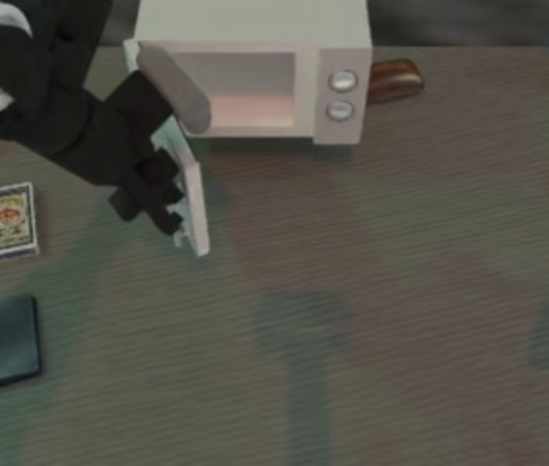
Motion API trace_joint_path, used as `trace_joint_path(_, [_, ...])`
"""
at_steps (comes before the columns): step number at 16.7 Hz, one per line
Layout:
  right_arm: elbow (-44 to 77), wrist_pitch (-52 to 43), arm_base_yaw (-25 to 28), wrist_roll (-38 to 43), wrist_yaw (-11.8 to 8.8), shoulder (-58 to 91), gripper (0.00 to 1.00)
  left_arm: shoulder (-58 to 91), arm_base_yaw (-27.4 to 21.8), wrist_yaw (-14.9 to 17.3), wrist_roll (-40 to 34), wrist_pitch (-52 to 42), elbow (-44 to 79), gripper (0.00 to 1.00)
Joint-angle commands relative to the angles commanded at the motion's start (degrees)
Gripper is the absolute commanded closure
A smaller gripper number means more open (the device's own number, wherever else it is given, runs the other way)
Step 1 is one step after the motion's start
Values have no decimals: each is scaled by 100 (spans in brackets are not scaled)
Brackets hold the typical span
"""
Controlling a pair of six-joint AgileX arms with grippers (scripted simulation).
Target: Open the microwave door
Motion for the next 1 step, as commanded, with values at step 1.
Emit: trace_joint_path(1, [0,0,0,0,0,0,0,0,0,0,0,0,0,100])
